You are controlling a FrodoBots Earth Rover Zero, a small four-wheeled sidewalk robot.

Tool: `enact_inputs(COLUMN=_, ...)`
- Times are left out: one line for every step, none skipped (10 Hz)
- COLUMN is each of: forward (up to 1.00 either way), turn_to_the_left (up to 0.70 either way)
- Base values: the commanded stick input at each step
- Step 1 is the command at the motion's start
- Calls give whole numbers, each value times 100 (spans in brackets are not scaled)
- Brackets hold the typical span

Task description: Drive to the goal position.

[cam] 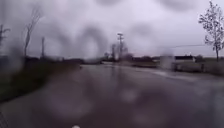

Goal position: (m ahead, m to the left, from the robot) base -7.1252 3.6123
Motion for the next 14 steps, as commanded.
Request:
enact_inputs(forward=70, turn_to_the_left=0)
enact_inputs(forward=70, turn_to_the_left=8)
enact_inputs(forward=70, turn_to_the_left=18)
enact_inputs(forward=70, turn_to_the_left=29)
enact_inputs(forward=70, turn_to_the_left=35)
enact_inputs(forward=70, turn_to_the_left=27)
enact_inputs(forward=70, turn_to_the_left=15)
enact_inputs(forward=70, turn_to_the_left=3)
enact_inputs(forward=70, turn_to_the_left=0)
enact_inputs(forward=70, turn_to_the_left=0)
enact_inputs(forward=70, turn_to_the_left=8)
enact_inputs(forward=70, turn_to_the_left=16)
enact_inputs(forward=70, turn_to_the_left=30)
enact_inputs(forward=70, turn_to_the_left=35)
